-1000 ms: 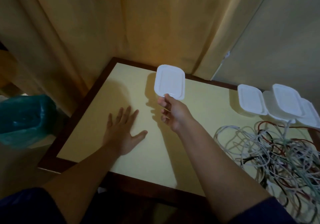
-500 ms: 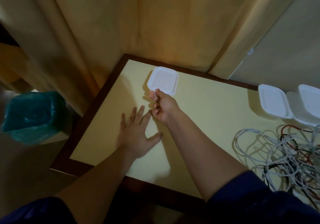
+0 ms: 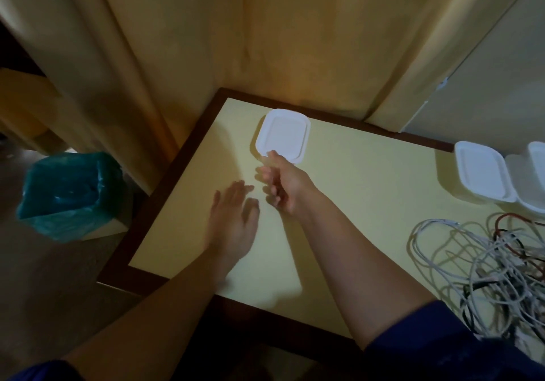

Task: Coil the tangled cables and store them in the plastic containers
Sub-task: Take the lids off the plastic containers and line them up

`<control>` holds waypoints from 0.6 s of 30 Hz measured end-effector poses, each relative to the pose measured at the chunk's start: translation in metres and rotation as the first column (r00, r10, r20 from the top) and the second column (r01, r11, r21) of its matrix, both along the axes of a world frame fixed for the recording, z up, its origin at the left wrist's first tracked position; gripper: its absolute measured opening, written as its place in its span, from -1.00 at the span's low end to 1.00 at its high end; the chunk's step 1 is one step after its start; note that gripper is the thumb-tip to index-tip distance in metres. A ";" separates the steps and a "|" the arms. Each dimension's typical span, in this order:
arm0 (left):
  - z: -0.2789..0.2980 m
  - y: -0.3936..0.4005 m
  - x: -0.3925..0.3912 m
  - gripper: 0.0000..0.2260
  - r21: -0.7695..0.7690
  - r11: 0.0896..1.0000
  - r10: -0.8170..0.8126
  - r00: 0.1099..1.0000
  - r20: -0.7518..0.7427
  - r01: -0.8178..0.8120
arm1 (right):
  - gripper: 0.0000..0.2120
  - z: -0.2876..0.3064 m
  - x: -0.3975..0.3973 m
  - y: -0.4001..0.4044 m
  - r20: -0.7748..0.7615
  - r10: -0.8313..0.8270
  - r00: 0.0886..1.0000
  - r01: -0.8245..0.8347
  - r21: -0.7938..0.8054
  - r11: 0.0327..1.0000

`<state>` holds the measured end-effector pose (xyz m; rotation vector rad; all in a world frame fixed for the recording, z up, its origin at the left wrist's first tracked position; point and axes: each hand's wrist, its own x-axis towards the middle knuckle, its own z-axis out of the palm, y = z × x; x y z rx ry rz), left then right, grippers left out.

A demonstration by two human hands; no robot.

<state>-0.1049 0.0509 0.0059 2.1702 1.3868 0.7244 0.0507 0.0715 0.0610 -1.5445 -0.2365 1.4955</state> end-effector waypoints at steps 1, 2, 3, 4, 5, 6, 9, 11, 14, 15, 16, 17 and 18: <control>0.004 0.004 -0.001 -0.70 -0.028 0.997 0.078 0.990 0.120 -0.075 | -0.53 0.002 0.005 -0.008 0.051 0.063 0.997 -0.063 -0.013 0.998; 0.010 0.009 0.000 -0.73 -0.031 0.991 0.137 0.972 0.189 -0.133 | -0.51 0.003 0.010 -0.016 0.123 0.103 0.987 -0.100 -0.030 0.994; 0.018 0.015 0.003 -0.74 0.008 0.986 0.161 0.964 0.212 -0.166 | -0.52 0.004 0.016 -0.025 0.231 0.119 0.966 -0.113 -0.039 0.993; 0.026 0.024 0.008 -0.72 0.076 0.984 0.142 0.967 0.211 -0.161 | -0.57 0.005 0.023 -0.033 0.373 0.113 0.921 -0.109 -0.030 0.994; 0.033 0.034 0.016 -0.69 0.157 0.981 0.087 0.978 0.187 -0.118 | -0.64 0.004 0.029 -0.041 0.529 0.083 0.844 -0.100 0.004 0.995; 0.040 0.046 0.027 -0.63 0.238 0.970 0.007 0.990 0.141 -0.041 | -0.73 0.002 0.036 -0.047 0.664 0.034 0.747 -0.093 0.054 0.994; 0.058 0.081 0.064 -0.39 0.344 0.913 -0.194 0.975 -0.106 0.219 | -0.70 -0.003 0.052 -0.057 0.867 -0.027 0.498 -0.147 0.115 0.983; 0.064 0.093 0.086 -0.23 0.258 0.899 -0.256 0.903 -0.344 0.354 | -0.42 -0.009 0.063 -0.057 0.941 -0.009 0.339 -0.214 0.087 0.973; 0.053 0.099 0.105 -0.14 0.077 0.898 -0.304 0.737 -0.603 0.433 | -0.13 -0.018 0.076 -0.052 0.989 0.026 0.146 -0.285 0.017 0.958; 0.050 0.098 0.107 -0.19 0.069 0.901 -0.295 0.724 -0.624 0.427 | -0.07 -0.020 0.077 -0.050 0.992 0.075 0.105 -0.303 -0.040 0.952; 0.048 0.096 0.107 -0.26 0.089 0.906 -0.270 0.725 -0.634 0.415 | -0.01 -0.021 0.077 -0.049 0.989 0.135 0.061 -0.320 -0.109 0.941; 0.044 0.093 0.106 -0.33 0.128 0.904 -0.235 0.727 -0.646 0.407 | 0.02 -0.023 0.077 -0.047 0.982 0.187 0.023 -0.335 -0.168 0.927; 0.042 0.089 0.104 -0.37 0.183 0.893 -0.202 0.730 -0.653 0.412 | 0.03 -0.025 0.076 -0.045 0.977 0.214 0.002 -0.351 -0.199 0.915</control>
